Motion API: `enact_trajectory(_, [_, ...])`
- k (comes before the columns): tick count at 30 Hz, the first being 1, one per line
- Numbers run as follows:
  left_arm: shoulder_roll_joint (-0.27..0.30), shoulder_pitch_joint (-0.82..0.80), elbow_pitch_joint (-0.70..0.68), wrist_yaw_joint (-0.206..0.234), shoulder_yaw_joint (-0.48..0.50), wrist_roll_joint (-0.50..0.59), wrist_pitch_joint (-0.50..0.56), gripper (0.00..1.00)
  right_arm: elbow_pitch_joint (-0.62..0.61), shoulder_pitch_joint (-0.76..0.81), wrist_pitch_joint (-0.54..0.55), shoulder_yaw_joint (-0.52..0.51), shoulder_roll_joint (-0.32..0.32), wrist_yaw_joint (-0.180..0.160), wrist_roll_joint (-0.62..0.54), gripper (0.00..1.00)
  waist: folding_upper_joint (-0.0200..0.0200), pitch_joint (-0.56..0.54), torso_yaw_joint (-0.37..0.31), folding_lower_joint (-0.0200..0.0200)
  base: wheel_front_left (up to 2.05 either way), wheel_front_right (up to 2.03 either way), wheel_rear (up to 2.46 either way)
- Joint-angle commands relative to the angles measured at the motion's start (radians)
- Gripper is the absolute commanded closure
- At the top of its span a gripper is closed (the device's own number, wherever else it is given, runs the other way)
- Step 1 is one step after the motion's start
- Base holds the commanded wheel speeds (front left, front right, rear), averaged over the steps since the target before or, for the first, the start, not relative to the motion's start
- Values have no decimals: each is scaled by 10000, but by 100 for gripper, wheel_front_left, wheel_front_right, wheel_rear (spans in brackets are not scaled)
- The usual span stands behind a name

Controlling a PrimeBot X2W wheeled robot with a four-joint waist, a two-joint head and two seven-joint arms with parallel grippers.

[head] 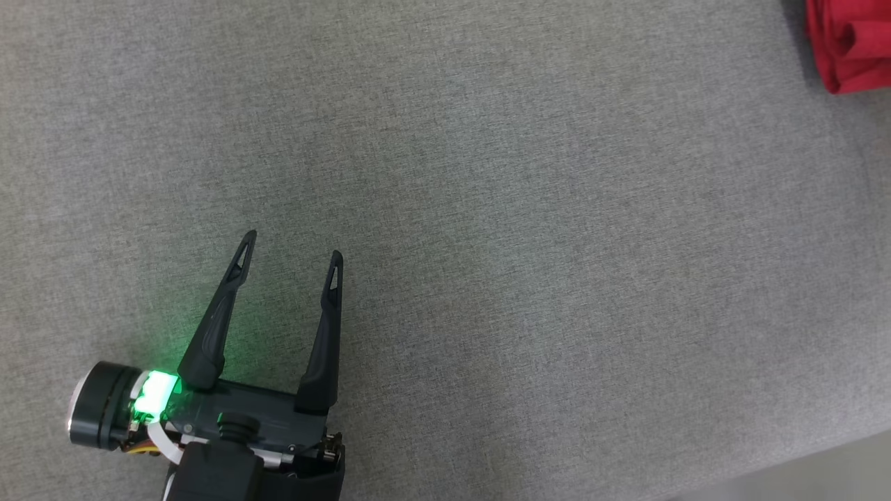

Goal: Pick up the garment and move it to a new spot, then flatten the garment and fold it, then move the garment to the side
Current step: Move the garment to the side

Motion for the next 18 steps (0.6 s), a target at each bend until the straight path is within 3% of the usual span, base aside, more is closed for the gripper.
enact_trajectory(1, [60, -114, -23, 61, 9, -20, -29, 0, 130, -130, 0, 43, 111, -20, -90, 63, -1, 19, 34, 0, 0, 0, 0])
enact_trajectory(2, [77, -109, -32, 109, -5, -37, -29, 0, 255, -200, 0, 39, 128, -20, -112, 11, -1, 26, 47, 0, 0, 0, 0])
enact_trajectory(3, [91, -97, -37, 139, -15, -51, -29, 0, 312, -258, -2, 48, 164, -20, -136, 0, -1, 20, 54, 0, 0, 0, 0])
enact_trajectory(12, [32, -114, 180, 340, -118, -260, -30, 0, 59, -386, -2, -155, 141, -20, -459, 0, -1, -468, 98, 0, 0, 0, 0])
enact_trajectory(18, [-291, 403, 625, 462, -28, -624, -29, 0, -1564, 568, -2, -901, 197, -20, -484, 0, -1, -1950, 501, 0, 0, 0, 0])
